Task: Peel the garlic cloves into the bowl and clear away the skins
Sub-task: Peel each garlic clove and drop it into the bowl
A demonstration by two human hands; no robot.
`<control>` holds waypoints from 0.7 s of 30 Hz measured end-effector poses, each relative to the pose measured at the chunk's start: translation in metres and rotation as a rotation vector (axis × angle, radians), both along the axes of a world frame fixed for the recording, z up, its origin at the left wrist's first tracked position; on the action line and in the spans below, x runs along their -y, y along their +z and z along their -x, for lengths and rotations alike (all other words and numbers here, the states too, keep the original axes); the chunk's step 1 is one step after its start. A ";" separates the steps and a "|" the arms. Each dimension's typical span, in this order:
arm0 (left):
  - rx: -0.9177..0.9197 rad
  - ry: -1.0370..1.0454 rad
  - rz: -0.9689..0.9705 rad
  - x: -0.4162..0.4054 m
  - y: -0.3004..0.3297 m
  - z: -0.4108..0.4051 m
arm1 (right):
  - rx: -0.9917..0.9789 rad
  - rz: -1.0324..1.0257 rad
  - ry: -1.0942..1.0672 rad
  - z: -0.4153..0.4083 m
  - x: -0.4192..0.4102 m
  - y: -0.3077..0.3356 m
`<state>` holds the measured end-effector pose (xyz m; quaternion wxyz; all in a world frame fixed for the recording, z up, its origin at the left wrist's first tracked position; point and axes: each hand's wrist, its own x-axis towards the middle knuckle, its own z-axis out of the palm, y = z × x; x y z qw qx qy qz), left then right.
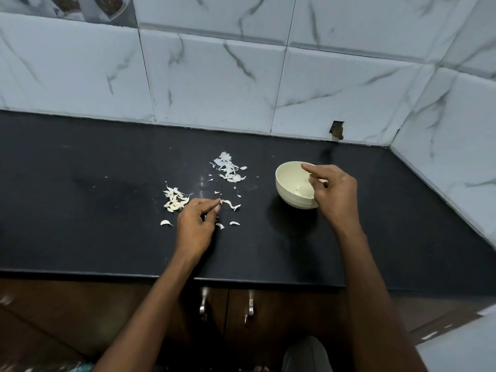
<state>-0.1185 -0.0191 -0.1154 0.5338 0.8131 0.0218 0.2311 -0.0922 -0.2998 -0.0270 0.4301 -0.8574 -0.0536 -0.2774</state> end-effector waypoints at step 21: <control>0.063 -0.026 0.502 0.002 0.010 0.008 | -0.146 -0.486 0.343 0.042 -0.083 -0.034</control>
